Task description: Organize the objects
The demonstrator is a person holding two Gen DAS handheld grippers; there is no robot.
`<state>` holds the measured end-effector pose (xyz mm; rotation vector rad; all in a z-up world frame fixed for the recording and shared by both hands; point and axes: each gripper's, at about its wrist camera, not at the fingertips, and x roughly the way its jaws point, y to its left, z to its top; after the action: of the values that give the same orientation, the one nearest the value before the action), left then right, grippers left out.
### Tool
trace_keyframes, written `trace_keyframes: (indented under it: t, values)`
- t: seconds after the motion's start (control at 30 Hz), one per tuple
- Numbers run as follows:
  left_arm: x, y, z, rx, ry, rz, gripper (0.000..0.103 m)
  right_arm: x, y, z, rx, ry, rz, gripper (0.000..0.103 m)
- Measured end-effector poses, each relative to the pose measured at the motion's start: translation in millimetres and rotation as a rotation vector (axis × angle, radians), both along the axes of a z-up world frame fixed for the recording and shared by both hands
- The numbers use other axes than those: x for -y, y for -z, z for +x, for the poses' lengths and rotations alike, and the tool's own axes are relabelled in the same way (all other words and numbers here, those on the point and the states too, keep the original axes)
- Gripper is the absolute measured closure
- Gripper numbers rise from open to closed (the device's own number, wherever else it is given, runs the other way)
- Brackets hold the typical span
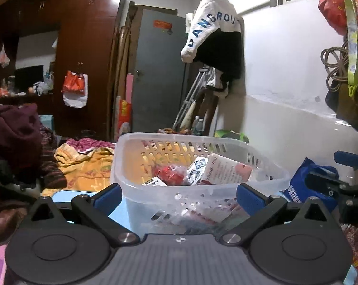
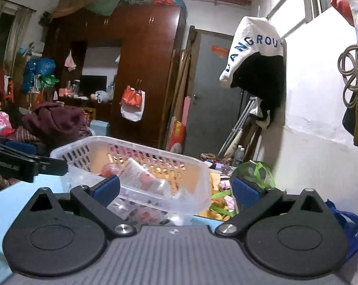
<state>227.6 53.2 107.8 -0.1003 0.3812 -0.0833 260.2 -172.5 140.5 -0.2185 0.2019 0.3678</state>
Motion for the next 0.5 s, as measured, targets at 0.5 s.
trace_keyframes:
  t: [0.5]
  values:
    - [17.7, 0.5, -13.5, -0.014, -0.045, 0.061, 0.000, 14.3, 6.8, 8.0, -0.091, -0.021, 0.096, 0.000]
